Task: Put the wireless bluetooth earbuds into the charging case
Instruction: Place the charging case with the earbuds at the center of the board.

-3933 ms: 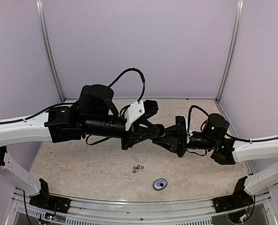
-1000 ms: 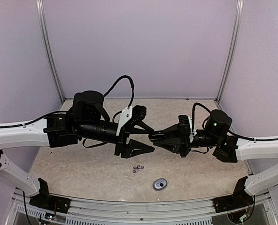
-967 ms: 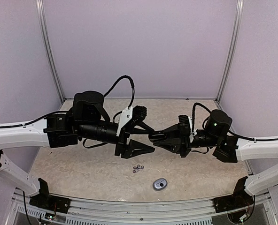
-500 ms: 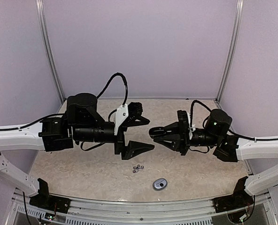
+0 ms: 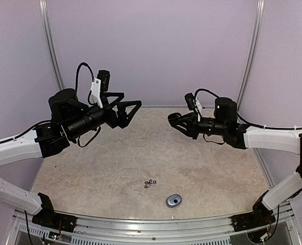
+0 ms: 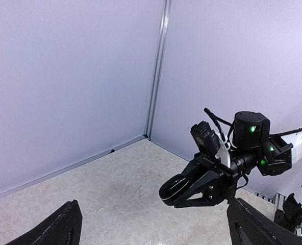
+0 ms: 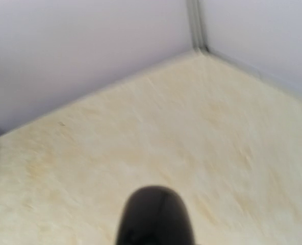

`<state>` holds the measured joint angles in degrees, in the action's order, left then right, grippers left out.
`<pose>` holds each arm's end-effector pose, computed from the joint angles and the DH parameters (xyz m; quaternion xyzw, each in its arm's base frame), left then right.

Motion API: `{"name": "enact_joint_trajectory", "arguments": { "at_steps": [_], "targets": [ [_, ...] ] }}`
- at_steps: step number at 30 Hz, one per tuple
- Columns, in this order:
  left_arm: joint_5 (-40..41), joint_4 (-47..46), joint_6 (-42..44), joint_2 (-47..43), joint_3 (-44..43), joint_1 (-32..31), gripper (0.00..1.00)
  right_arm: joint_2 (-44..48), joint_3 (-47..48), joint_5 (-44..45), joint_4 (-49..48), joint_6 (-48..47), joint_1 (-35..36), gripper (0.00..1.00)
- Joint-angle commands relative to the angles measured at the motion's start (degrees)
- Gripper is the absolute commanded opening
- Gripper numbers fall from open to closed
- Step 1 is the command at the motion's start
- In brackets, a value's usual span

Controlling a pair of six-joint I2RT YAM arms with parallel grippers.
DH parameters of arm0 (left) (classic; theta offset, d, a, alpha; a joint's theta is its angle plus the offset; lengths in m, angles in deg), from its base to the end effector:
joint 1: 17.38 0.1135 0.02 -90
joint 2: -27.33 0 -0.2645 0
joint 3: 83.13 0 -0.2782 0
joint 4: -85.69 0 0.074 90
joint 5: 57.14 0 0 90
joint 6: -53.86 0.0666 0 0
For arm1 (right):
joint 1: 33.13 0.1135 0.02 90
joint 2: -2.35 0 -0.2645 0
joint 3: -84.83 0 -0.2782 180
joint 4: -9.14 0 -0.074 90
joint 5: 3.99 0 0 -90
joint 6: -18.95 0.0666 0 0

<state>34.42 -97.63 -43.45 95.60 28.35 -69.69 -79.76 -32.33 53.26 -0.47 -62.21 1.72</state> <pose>0.2097 -0.2684 0.3692 0.2528 0.6364 -0.3542 0.6369 0.2867 0.2436 0.2619 -0.3422 0.6734 0.4302 0.4943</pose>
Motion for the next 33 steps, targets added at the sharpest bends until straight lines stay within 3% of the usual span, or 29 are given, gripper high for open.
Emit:
{"name": "enact_joint_trajectory", "arguments": {
  "at_steps": [1, 8, 22, 33],
  "targets": [
    [6.0, -3.71, -9.09, 0.82, 1.06, 2.72, 0.99, -7.86, 5.31, -0.42, 7.48, 5.47, -5.08, 0.0],
    [12.23, 2.15, -10.55, 3.41, -0.24, 4.99, 0.99, -21.0, 12.36, -2.11, 9.78, 9.41, -11.42, 0.06],
    [12.07, 6.23, -11.53, 5.23, 0.86, 6.61, 0.99, -39.42, 22.58, -5.83, 13.54, 12.12, -16.5, 0.12],
    [10.62, 8.71, -10.83, 7.11, -0.58, 6.79, 0.99, -40.36, 23.42, -4.2, 16.14, 11.82, -18.79, 0.45]
  ]
}}
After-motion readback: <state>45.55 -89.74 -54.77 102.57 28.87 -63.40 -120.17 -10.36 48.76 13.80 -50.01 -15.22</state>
